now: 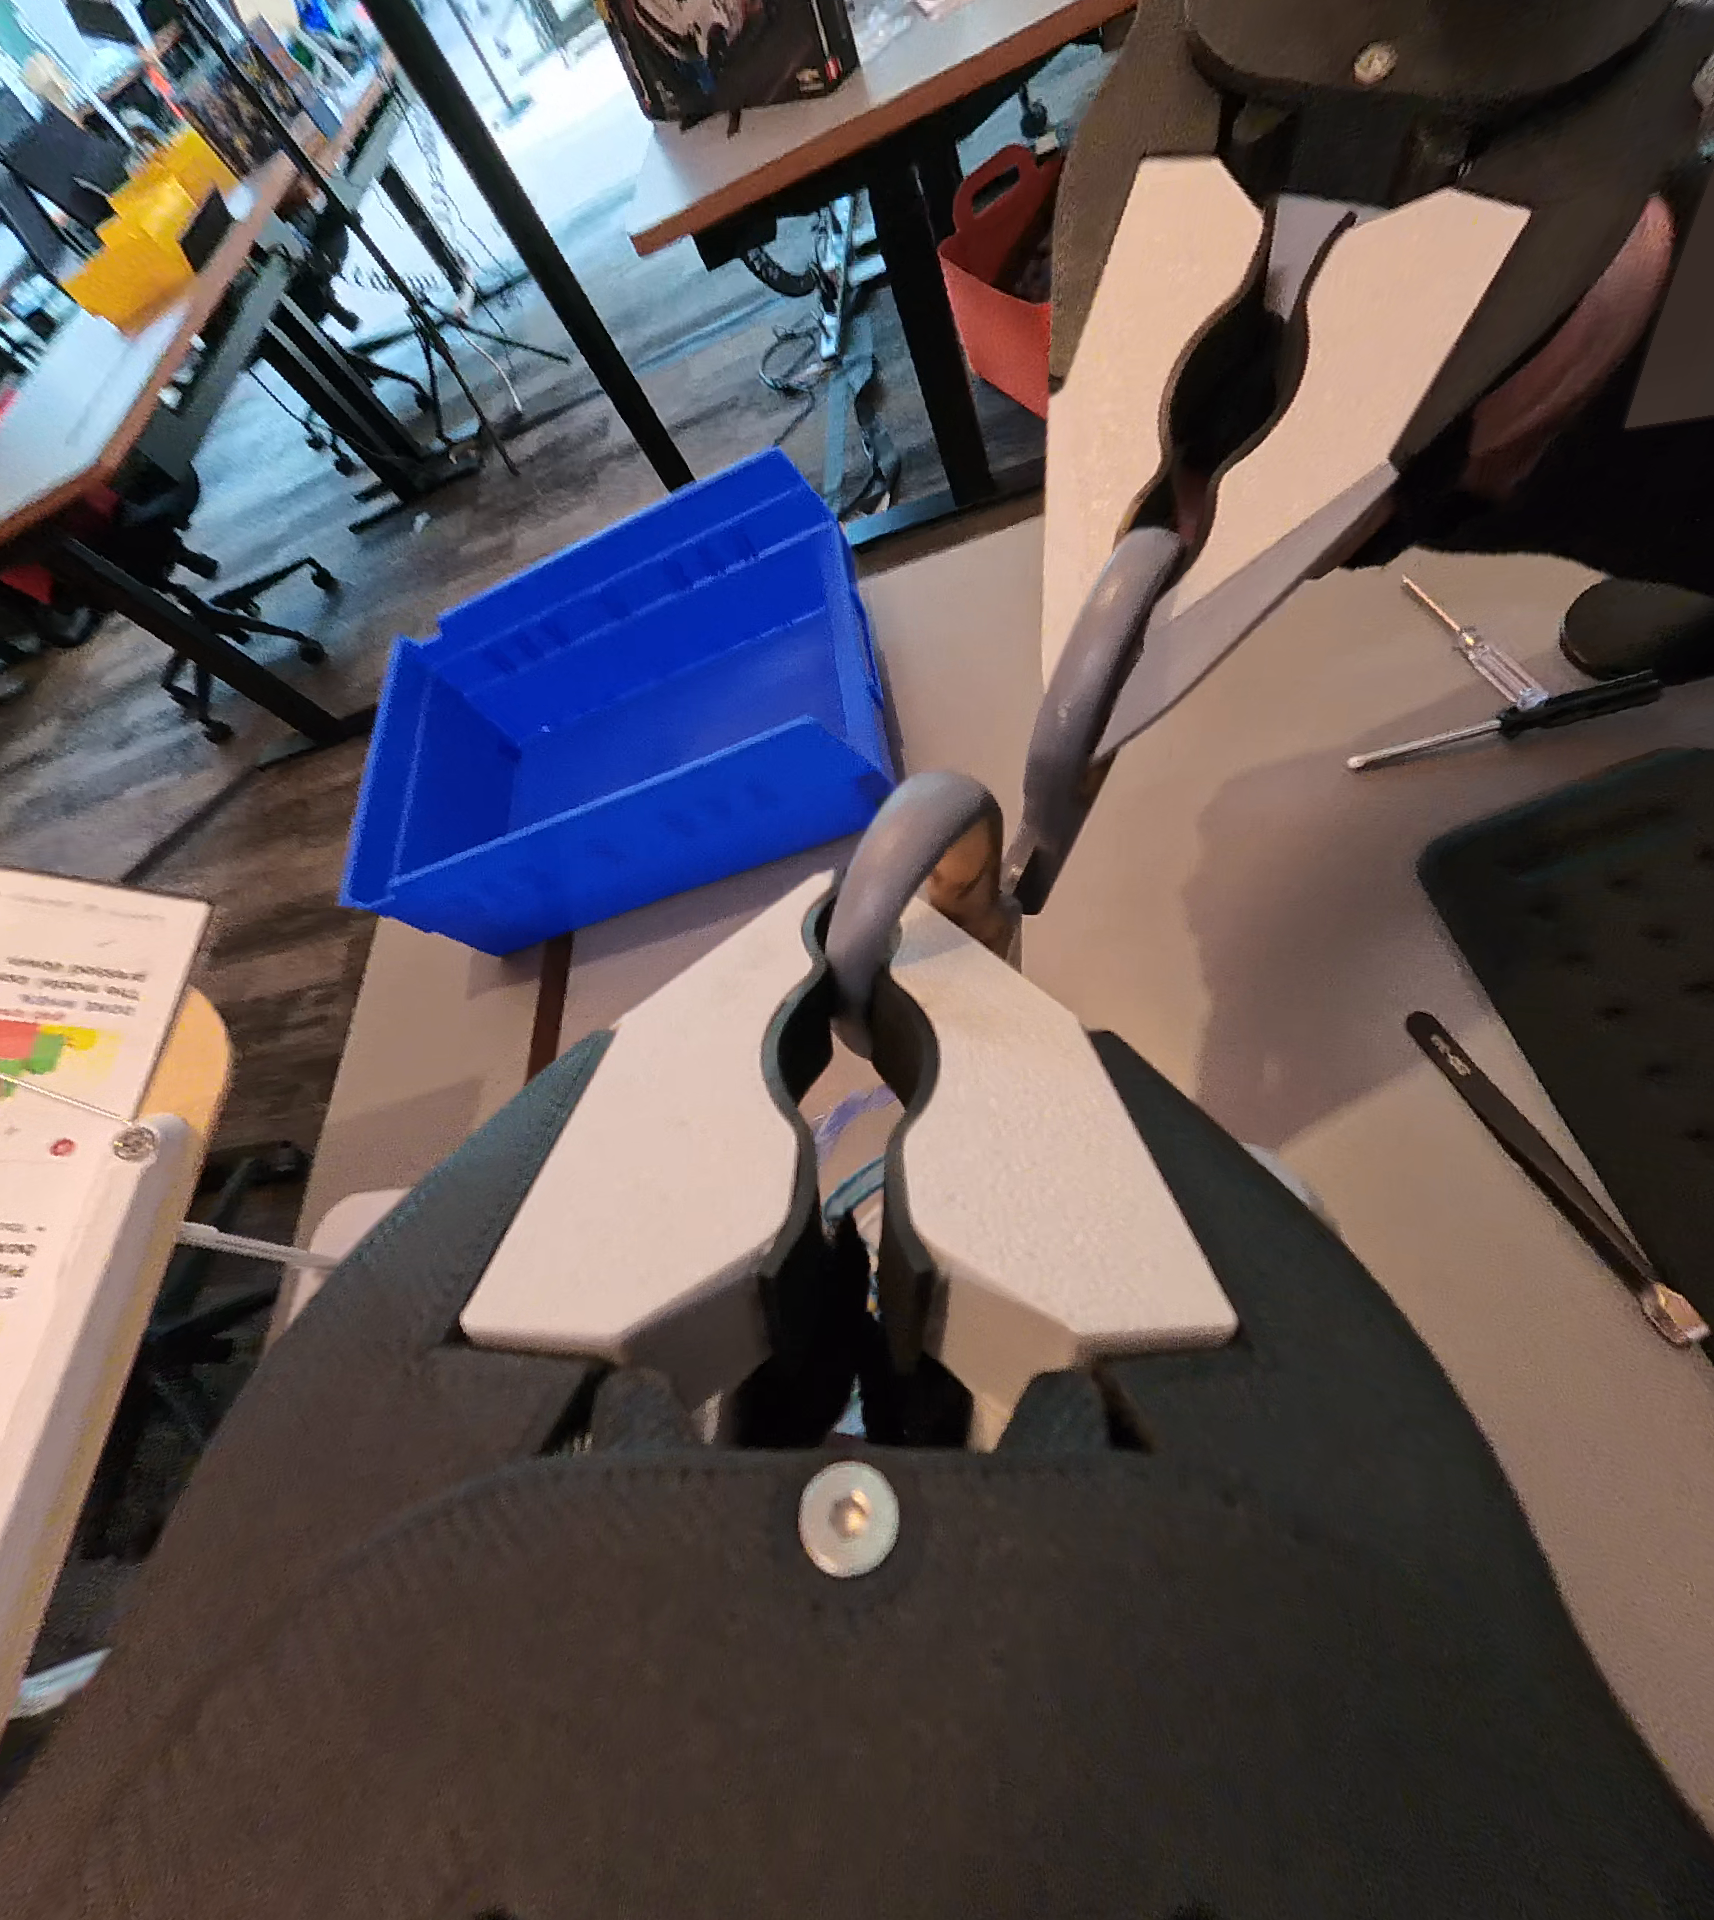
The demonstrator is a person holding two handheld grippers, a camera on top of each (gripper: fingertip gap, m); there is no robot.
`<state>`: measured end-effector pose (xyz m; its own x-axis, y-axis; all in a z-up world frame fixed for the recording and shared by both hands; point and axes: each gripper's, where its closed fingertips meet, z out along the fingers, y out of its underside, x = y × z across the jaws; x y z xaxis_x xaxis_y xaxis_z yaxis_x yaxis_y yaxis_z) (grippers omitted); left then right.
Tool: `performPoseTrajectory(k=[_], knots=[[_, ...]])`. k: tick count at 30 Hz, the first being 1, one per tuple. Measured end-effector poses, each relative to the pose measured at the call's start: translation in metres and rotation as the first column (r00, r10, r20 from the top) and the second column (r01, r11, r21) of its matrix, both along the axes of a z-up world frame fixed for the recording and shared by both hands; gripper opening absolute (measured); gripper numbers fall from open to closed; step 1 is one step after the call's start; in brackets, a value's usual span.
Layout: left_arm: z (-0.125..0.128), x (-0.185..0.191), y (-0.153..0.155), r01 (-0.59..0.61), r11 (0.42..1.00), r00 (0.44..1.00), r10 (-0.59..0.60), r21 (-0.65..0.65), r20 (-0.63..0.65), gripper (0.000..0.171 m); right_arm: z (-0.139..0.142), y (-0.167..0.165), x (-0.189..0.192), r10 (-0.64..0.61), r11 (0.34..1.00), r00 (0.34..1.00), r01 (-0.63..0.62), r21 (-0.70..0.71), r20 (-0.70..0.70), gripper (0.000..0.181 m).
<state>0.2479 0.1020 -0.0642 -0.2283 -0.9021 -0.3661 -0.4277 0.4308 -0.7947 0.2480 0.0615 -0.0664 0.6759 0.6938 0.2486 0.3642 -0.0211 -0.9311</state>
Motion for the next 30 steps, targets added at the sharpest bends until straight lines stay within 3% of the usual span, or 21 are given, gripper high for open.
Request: performPoseTrajectory(k=[12, 22, 30], knots=[[-0.016, 0.006, 0.021, -0.042, 0.999, 0.991, 0.039, -0.015, -0.124, 0.000, -0.012, 0.027, 0.004, 0.037, 0.996, 0.997, -0.042, -0.074, -0.062, 0.000], [-0.007, 0.024, 0.031, -0.143, 0.981, 0.988, 0.149, 0.128, -0.045, 0.000, -0.008, 0.035, -0.005, 0.027, 0.998, 1.000, -0.027, -0.048, -0.007, 0.000], [-0.006, 0.023, 0.044, -0.211, 0.969, 0.977, 0.211, 0.129, 0.018, 0.000, -0.011, 0.041, -0.014, -0.017, 0.998, 0.999, 0.015, -0.056, -0.029, 0.000]])
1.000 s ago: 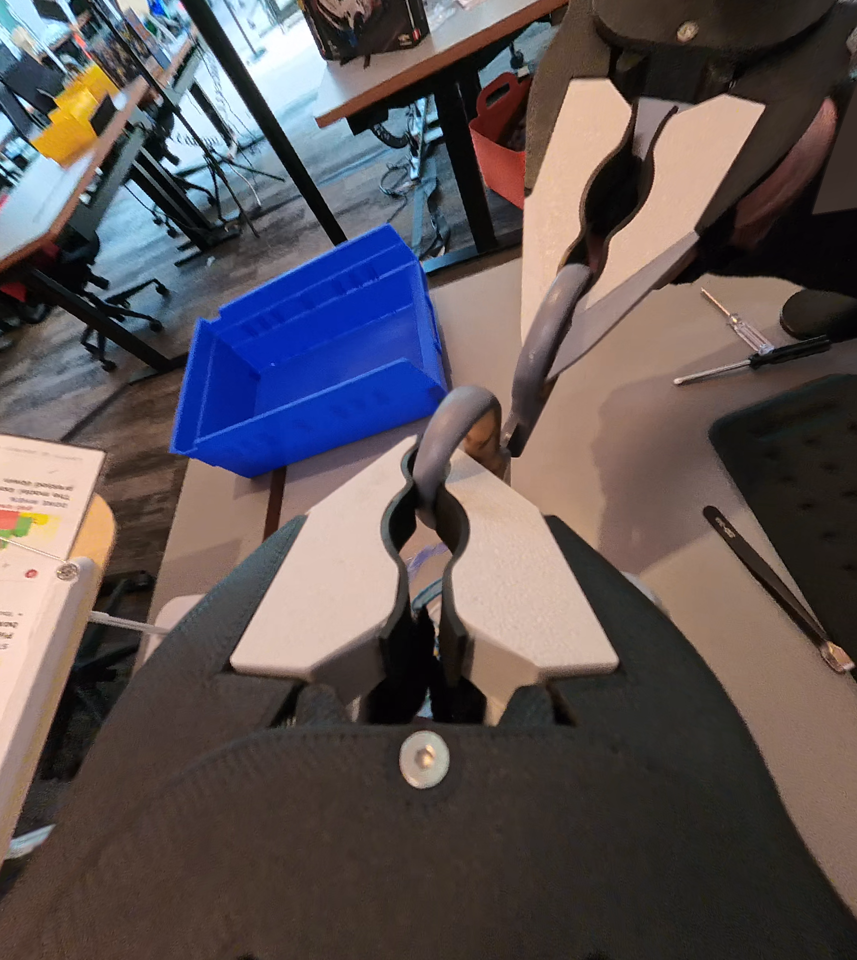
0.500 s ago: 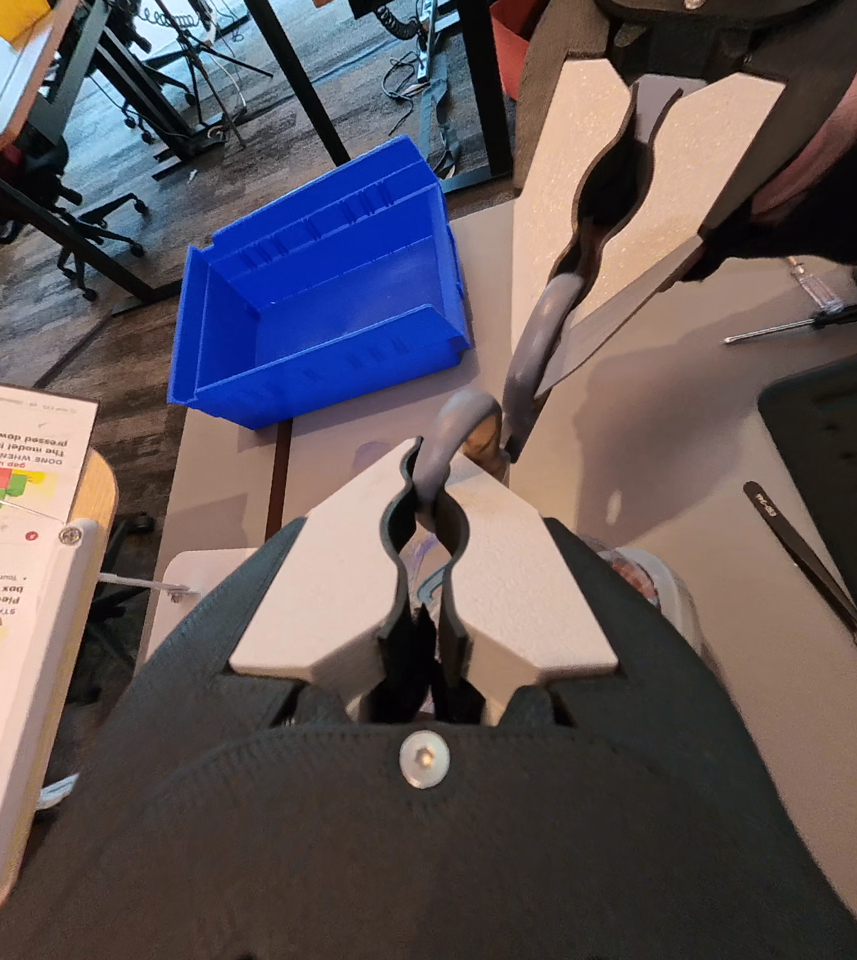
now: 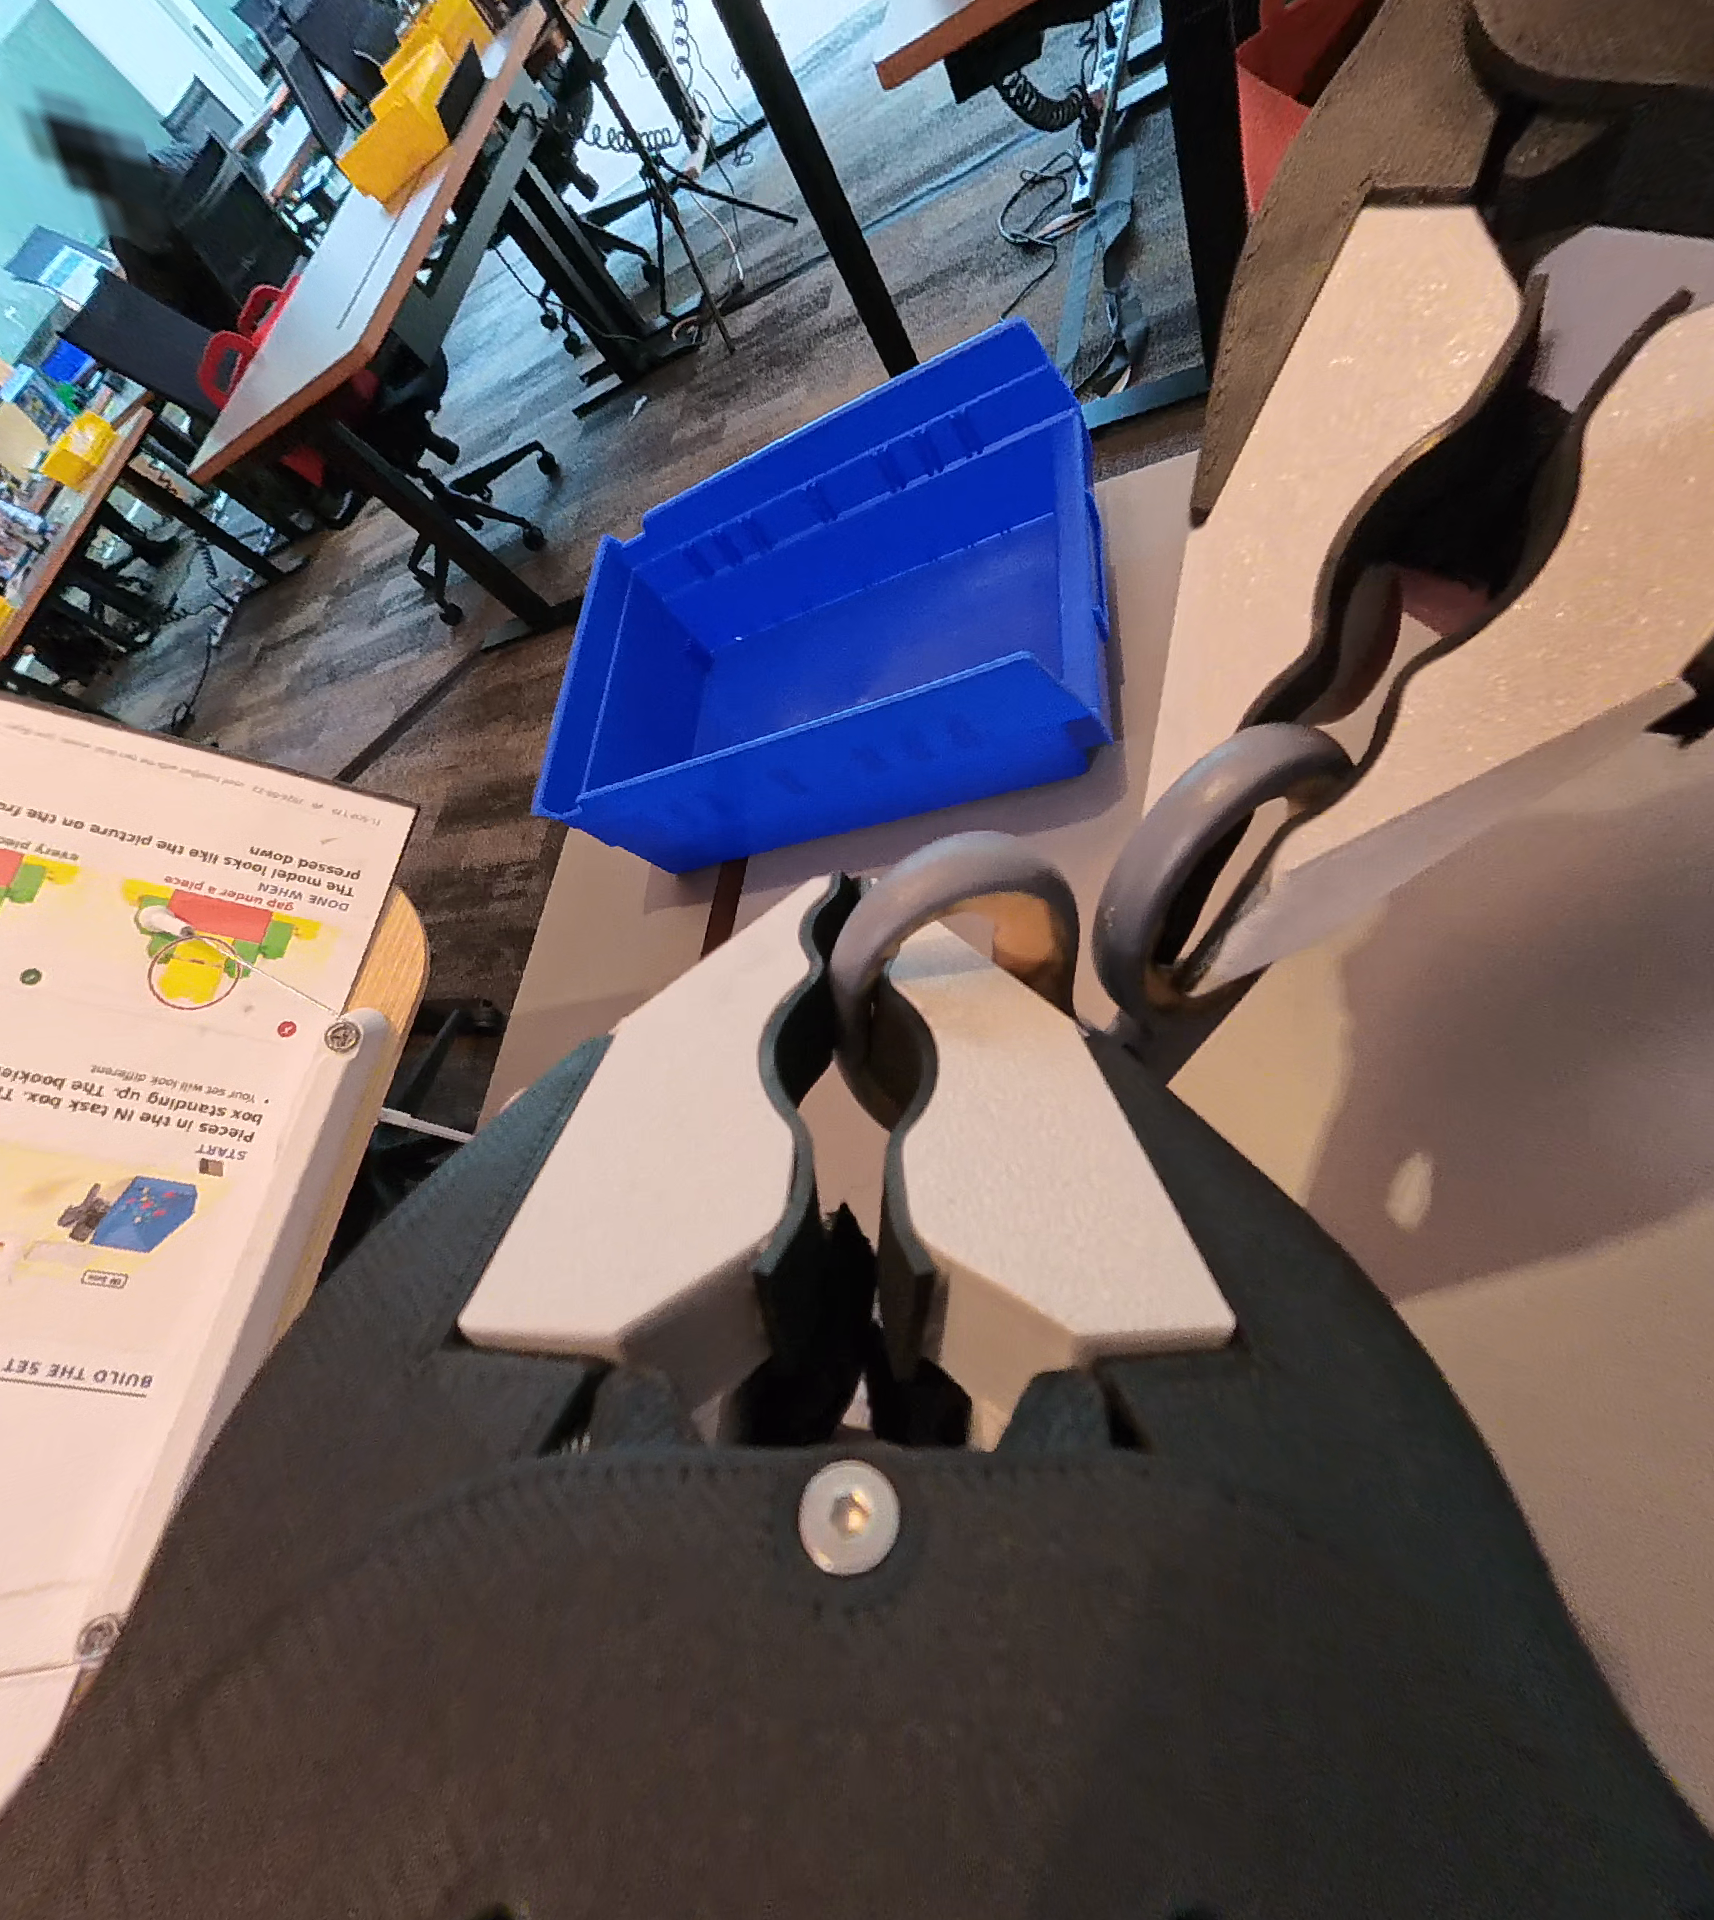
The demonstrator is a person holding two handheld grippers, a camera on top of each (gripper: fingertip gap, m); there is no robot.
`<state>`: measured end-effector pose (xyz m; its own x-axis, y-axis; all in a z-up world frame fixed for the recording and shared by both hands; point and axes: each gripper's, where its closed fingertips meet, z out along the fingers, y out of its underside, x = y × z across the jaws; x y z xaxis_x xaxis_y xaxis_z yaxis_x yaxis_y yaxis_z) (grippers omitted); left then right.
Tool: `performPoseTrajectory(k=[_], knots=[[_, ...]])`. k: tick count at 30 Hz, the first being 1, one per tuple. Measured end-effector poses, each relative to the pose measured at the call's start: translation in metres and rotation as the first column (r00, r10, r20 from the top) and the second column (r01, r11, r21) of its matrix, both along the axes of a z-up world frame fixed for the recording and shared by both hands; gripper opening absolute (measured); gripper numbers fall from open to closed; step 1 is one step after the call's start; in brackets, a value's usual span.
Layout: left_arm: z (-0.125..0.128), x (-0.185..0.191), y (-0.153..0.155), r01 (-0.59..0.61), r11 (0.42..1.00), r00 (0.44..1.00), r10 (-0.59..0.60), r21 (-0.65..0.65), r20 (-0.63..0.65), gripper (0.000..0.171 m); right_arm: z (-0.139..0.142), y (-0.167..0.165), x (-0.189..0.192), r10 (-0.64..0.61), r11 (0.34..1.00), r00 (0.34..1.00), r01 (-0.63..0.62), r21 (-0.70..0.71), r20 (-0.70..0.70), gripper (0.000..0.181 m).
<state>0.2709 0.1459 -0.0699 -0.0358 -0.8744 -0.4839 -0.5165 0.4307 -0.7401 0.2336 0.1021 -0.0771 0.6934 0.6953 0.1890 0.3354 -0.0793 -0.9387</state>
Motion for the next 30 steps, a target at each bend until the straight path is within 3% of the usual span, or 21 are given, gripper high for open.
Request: performPoseTrajectory(k=[7, 16, 24, 30], knots=[[0.012, -0.014, -0.009, 0.034, 0.997, 0.999, -0.034, 0.064, -0.012, 0.000, 0.008, -0.004, 0.001, -0.052, 0.998, 0.997, 0.053, 0.033, -0.049, 0.000], [0.003, -0.017, 0.000, 0.047, 0.998, 0.997, -0.044, 0.034, -0.071, 0.000, 0.002, 0.006, 0.002, -0.071, 0.997, 0.995, 0.072, 0.015, -0.066, 0.000], [-0.008, -0.036, 0.025, 0.023, 0.999, 0.992, -0.026, -0.031, -0.125, 0.000, -0.014, 0.006, 0.013, -0.017, 1.000, 0.984, 0.014, -0.020, -0.178, 0.000], [-0.022, -0.032, 0.026, 0.046, 0.999, 0.980, -0.049, -0.020, -0.195, 0.000, -0.025, 0.017, 0.005, 0.000, 0.999, 0.987, -0.008, -0.045, -0.158, 0.000]])
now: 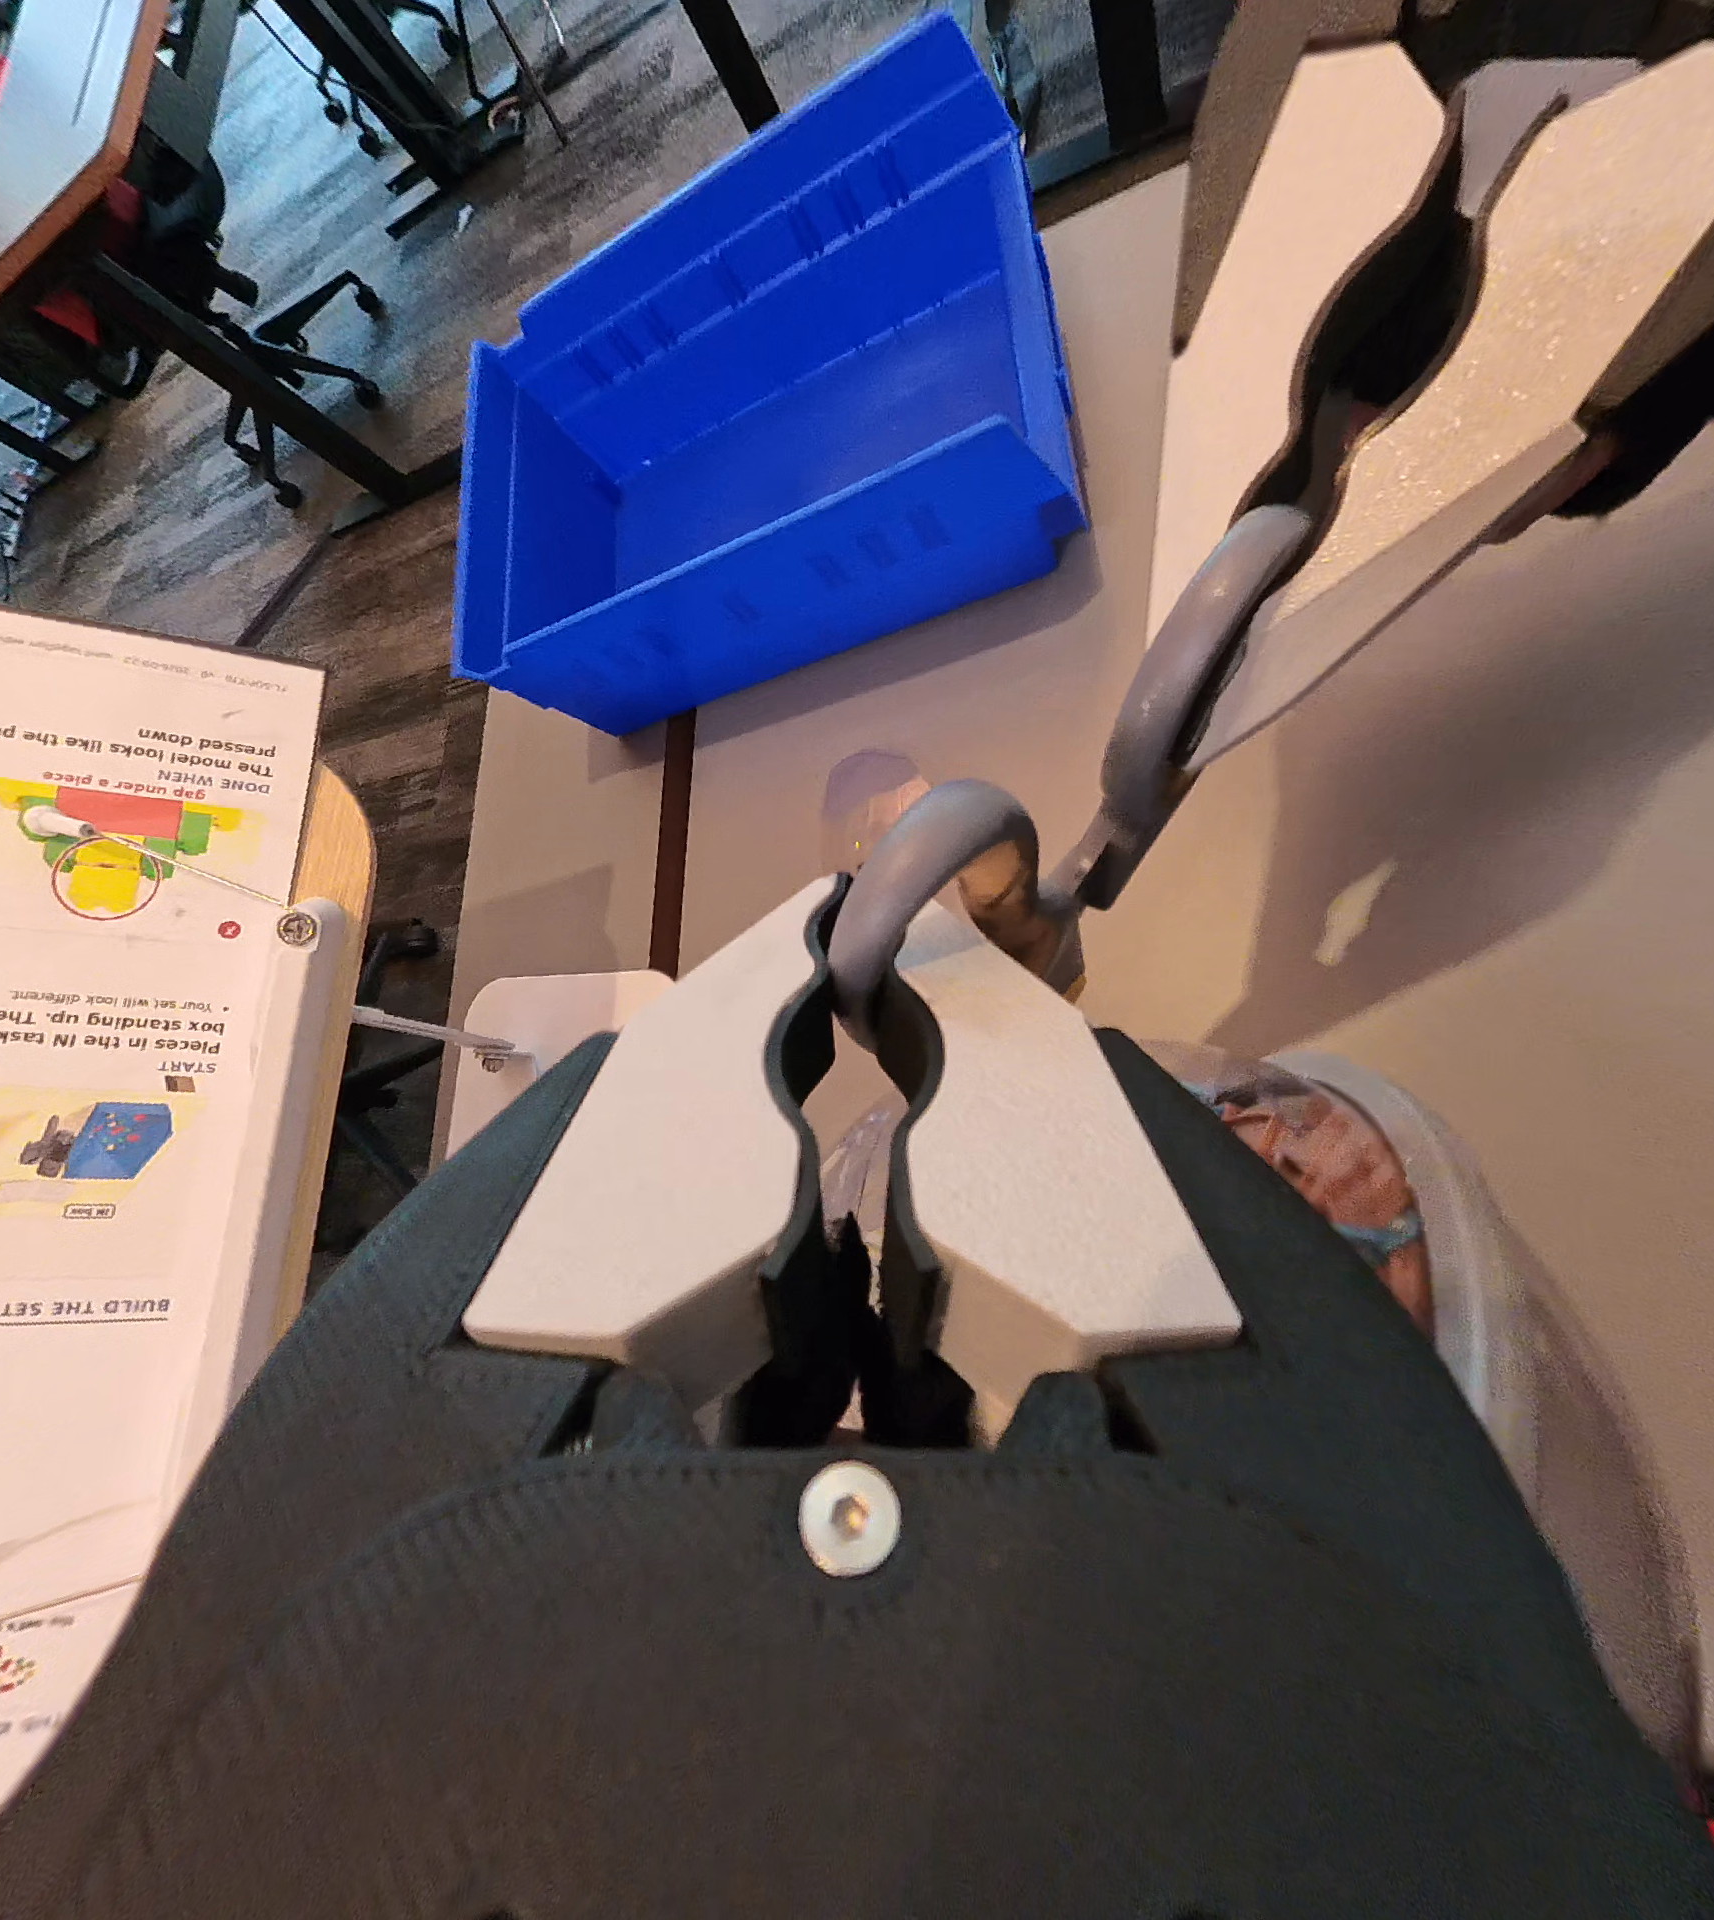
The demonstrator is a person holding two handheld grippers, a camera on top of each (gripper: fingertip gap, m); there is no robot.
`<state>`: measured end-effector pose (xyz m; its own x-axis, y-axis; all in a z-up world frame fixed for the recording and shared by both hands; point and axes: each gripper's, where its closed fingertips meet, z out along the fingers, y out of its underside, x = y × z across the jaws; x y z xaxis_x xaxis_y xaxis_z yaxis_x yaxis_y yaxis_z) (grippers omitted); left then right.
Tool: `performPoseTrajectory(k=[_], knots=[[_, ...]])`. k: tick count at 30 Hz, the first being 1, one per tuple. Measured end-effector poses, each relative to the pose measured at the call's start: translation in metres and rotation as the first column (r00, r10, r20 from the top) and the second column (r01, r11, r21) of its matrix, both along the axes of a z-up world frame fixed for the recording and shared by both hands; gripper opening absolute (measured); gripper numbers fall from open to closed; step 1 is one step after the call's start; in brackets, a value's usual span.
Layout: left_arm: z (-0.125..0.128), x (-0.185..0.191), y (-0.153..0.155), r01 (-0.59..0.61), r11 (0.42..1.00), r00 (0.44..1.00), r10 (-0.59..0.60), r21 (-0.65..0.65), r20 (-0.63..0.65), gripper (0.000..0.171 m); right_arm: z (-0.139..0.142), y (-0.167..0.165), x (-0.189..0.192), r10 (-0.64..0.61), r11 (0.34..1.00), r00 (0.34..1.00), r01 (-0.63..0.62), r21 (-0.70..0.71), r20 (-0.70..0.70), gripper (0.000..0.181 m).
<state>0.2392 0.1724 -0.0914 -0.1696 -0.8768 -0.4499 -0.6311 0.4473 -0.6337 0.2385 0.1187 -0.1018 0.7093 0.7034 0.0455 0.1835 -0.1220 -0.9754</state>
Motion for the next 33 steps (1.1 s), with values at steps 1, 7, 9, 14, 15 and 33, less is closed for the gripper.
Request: performPoseTrajectory(k=[1, 7, 9, 14, 15, 33], knots=[[-0.004, -0.001, 0.001, 0.005, 1.000, 1.000, -0.005, 0.020, -0.024, 0.000, -0.003, 0.003, -0.001, 0.003, 1.000, 1.000, -0.003, -0.009, 0.003, 0.000], [-0.010, -0.001, 0.007, 0.007, 1.000, 0.997, -0.006, 0.014, -0.078, 0.000, -0.010, 0.012, -0.004, 0.028, 0.999, 0.999, -0.029, -0.026, -0.021, 0.000], [-0.010, 0.002, 0.007, 0.002, 1.000, 0.998, -0.002, 0.002, -0.067, 0.000, -0.007, 0.014, -0.007, 0.038, 0.999, 0.999, -0.038, -0.018, -0.039, 0.000], [-0.001, 0.010, 0.006, -0.033, 0.999, 0.999, 0.032, 0.035, 0.009, 0.000, 0.001, 0.019, -0.009, 0.027, 1.000, 0.998, -0.028, -0.007, -0.062, 0.000], [-0.002, 0.010, 0.006, -0.042, 0.998, 0.999, 0.041, 0.041, 0.025, 0.000, 0.000, 0.019, -0.010, 0.023, 1.000, 0.998, -0.023, -0.011, -0.053, 0.000], [0.008, -0.001, 0.007, -0.120, 0.970, 0.987, 0.094, 0.210, 0.129, 0.000, 0.000, 0.020, -0.024, -0.049, 0.999, 0.999, 0.048, 0.020, 0.021, 0.000]])
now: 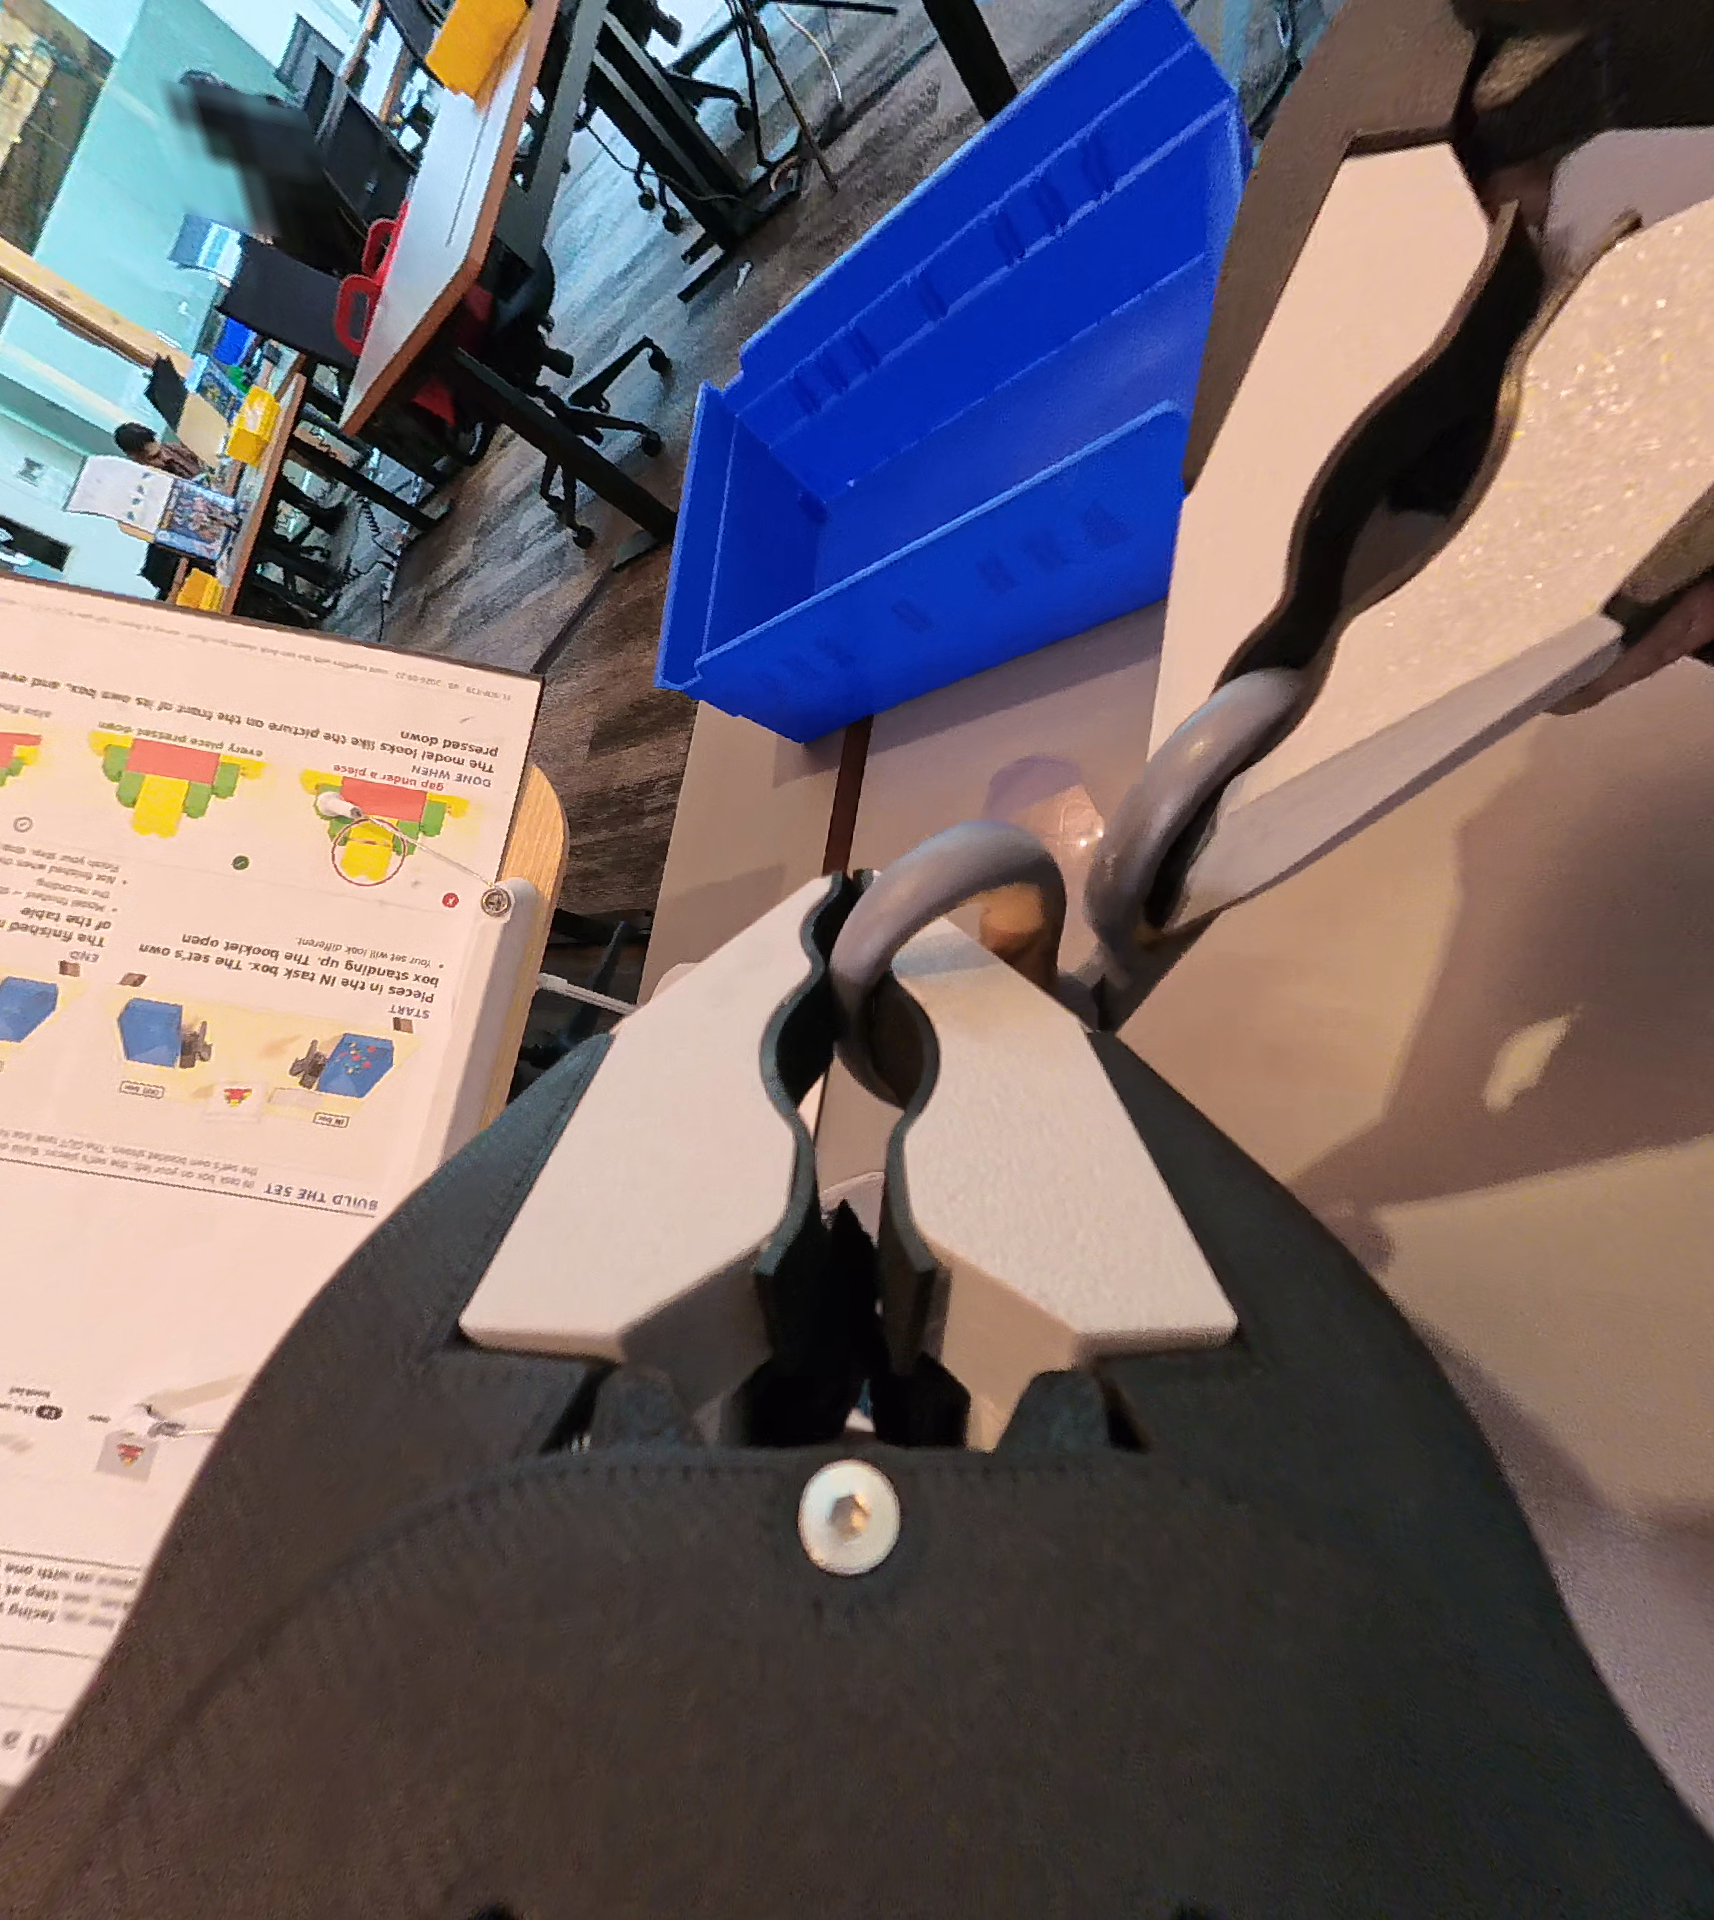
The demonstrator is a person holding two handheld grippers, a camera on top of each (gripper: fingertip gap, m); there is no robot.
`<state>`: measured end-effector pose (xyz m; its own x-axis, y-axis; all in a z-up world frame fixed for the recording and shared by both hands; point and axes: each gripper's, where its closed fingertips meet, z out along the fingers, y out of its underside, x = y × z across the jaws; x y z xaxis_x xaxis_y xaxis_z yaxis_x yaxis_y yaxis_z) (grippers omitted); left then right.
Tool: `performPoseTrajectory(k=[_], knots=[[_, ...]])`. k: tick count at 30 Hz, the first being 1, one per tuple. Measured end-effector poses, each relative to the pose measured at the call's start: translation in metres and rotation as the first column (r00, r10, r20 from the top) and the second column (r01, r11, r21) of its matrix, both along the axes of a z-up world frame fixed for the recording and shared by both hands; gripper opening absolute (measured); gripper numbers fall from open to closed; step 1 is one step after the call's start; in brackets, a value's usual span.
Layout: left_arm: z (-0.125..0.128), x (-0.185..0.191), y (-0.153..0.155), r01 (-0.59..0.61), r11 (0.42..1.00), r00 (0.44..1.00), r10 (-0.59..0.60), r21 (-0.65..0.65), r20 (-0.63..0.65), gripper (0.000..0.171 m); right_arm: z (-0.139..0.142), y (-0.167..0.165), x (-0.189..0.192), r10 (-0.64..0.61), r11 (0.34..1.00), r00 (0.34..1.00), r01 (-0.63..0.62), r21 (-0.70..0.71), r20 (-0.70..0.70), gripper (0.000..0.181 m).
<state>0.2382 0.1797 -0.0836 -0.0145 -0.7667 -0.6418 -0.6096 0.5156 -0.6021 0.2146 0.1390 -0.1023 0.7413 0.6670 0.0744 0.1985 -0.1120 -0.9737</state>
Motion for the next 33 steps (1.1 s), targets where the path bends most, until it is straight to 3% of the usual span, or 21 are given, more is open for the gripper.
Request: performPoseTrajectory(k=[5, 12, 19, 22, 24, 26, 28, 29, 31, 33], knots=[[0.031, -0.010, -0.006, 0.032, 0.997, 0.993, -0.023, -0.077, 0.114, 0.000, 0.021, -0.022, 0.005, 0.021, 0.997, 0.999, -0.019, 0.070, -0.027, 0.000], [0.034, -0.017, -0.010, 0.046, 0.994, 0.997, -0.040, -0.096, 0.064, 0.000, 0.029, -0.038, 0.004, 0.011, 0.998, 1.000, -0.009, 0.063, -0.019, 0.000], [0.025, -0.045, -0.024, 0.076, 0.980, 0.997, -0.080, -0.183, -0.016, 0.002, 0.034, -0.058, -0.006, 0.029, 0.997, 0.996, -0.035, 0.073, 0.080, 0.000], [0.023, -0.068, -0.006, -0.061, 0.993, 0.998, 0.058, -0.104, -0.033, 0.048, 0.035, -0.064, -0.014, 0.040, 0.996, 0.994, -0.047, 0.072, 0.102, 0.000], [0.020, -0.081, -0.009, -0.068, 0.984, 0.998, 0.064, -0.167, -0.030, 0.049, 0.036, -0.067, -0.022, 0.067, 0.995, 0.992, -0.074, 0.065, 0.104, 0.000], [0.029, -0.092, 0.001, -0.096, 0.976, 0.995, 0.099, -0.198, 0.010, 0.073, 0.037, -0.069, -0.032, 0.077, 0.994, 0.989, -0.086, 0.064, 0.126, 0.000], [0.045, -0.096, -0.004, -0.036, 0.951, 0.993, 0.069, -0.308, 0.097, 0.072, 0.037, -0.069, -0.038, 0.076, 0.993, 0.985, -0.088, 0.073, 0.156, 0.000], [0.048, -0.100, 0.001, -0.056, 0.953, 0.990, 0.092, -0.299, 0.106, 0.074, 0.039, -0.069, -0.039, 0.085, 0.993, 0.986, -0.096, 0.074, 0.144, 0.000], [0.044, -0.111, 0.014, -0.136, 0.959, 0.985, 0.158, -0.247, 0.072, 0.076, 0.041, -0.069, -0.039, 0.087, 0.993, 0.989, -0.096, 0.074, 0.119, 0.000], [0.038, -0.123, 0.013, -0.146, 0.934, 0.983, 0.174, -0.325, 0.059, 0.074, 0.041, -0.069, -0.039, 0.091, 0.993, 0.990, -0.099, 0.069, 0.105, 0.000]])
